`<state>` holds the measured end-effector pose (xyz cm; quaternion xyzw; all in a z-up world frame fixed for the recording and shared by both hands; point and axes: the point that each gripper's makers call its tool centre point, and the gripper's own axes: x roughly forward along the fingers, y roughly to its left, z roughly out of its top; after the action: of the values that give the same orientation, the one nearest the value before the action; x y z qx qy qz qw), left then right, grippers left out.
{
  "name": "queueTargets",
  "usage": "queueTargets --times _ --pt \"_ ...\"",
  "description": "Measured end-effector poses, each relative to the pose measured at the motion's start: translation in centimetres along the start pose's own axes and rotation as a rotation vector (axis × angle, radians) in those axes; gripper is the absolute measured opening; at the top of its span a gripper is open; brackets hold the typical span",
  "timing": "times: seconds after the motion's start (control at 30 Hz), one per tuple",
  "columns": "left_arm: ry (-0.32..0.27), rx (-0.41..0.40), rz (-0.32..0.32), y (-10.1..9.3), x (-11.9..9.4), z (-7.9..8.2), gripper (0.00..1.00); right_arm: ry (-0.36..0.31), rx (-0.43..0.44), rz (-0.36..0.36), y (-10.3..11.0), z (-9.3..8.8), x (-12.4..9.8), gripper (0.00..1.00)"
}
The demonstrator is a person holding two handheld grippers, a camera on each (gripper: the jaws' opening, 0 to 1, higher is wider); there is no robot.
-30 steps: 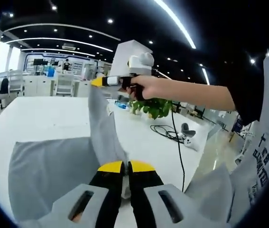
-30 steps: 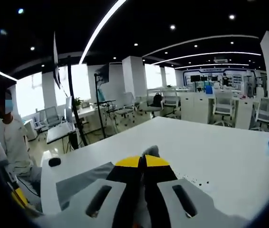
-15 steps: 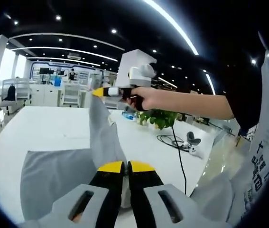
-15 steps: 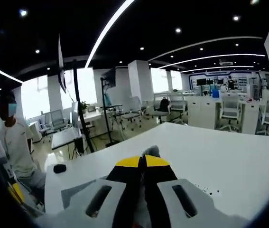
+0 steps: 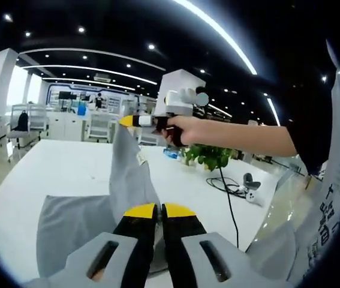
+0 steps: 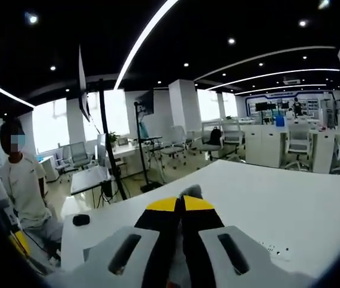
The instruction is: Fold the towel on the table until its edges align and the towel forms a compact rectangular stack.
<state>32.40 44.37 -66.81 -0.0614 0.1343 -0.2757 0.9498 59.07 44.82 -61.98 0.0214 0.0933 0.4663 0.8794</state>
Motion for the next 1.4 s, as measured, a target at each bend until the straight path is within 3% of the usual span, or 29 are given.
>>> queueTargets --times 0.33,0.6,1.07,1.4 --pt "-0.022 0.008 0.024 0.5 -1.2 0.7 0.04 -0.002 0.005 0.03 1.0 0.5 1.5 0.0" --pt "-0.027 0.001 0.05 1.3 -1.8 0.6 0.04 0.013 0.002 0.047 2.3 -0.5 2.1 0.0" --pt "0.023 -0.04 0.145 4.1 -3.2 -2.3 0.04 0.06 0.028 0.058 2.0 -2.8 4.7 0.0" --pt "0.029 -0.08 0.195 5.8 -4.5 -3.6 0.02 0.086 0.043 0.089 3.9 -4.1 7.4 0.0"
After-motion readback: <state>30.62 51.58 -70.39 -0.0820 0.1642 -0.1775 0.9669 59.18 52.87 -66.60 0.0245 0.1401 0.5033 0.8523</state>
